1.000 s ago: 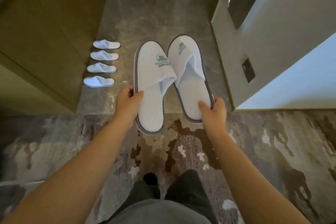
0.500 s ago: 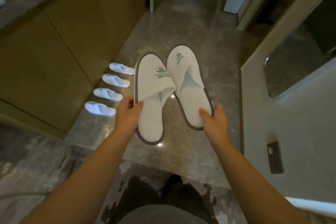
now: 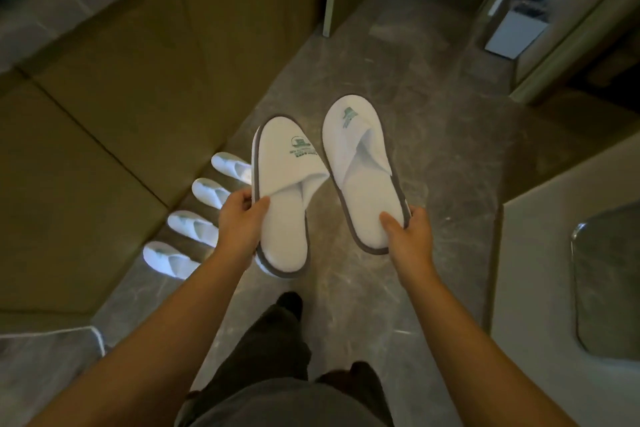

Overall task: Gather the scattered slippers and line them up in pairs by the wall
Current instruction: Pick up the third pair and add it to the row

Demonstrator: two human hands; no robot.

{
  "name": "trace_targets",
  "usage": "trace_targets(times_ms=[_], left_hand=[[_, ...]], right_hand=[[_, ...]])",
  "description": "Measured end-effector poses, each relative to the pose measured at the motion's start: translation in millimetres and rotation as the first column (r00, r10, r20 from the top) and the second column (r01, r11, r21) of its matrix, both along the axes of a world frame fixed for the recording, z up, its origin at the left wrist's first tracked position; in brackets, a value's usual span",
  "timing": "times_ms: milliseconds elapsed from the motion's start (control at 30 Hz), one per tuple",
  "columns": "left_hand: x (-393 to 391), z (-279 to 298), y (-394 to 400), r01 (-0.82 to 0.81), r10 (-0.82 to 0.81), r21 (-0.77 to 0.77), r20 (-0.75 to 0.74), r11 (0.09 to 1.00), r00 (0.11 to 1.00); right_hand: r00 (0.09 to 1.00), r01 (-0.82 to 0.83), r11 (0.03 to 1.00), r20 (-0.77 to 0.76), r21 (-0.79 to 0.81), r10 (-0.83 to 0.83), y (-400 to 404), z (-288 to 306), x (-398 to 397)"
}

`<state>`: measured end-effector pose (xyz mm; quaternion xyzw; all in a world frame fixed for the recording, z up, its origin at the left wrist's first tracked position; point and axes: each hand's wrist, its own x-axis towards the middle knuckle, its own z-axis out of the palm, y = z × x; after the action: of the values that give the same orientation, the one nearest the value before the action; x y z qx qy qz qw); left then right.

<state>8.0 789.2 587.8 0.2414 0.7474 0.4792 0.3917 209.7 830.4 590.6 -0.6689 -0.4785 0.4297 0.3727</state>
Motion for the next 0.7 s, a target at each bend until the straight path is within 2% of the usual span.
trace_targets(times_ms=[300,500,700], left_hand=[[-6.1,3.5,225.7,0.01,-0.01,0.004,0.025,1.0,1.0],[-6.3,-25.8,359.2,-0.161,0.16,-0.058,-0.019,0.985,0.987],[-20.8,-41.3,438.9,-0.407,0.419,-0.18,0.031,0.895,0.907]], right_hand=[[1.0,0.011,1.0,0.003,-0.021,-0.011,220.7,9.7,10.7],[0.977,-0.206,0.978,0.05,-0.038,0.208,399.1,-9.4,5.2],[0.877,-0.446,0.89,0.157,-0.091,0.455,541.8,-18.5,-40.3]])
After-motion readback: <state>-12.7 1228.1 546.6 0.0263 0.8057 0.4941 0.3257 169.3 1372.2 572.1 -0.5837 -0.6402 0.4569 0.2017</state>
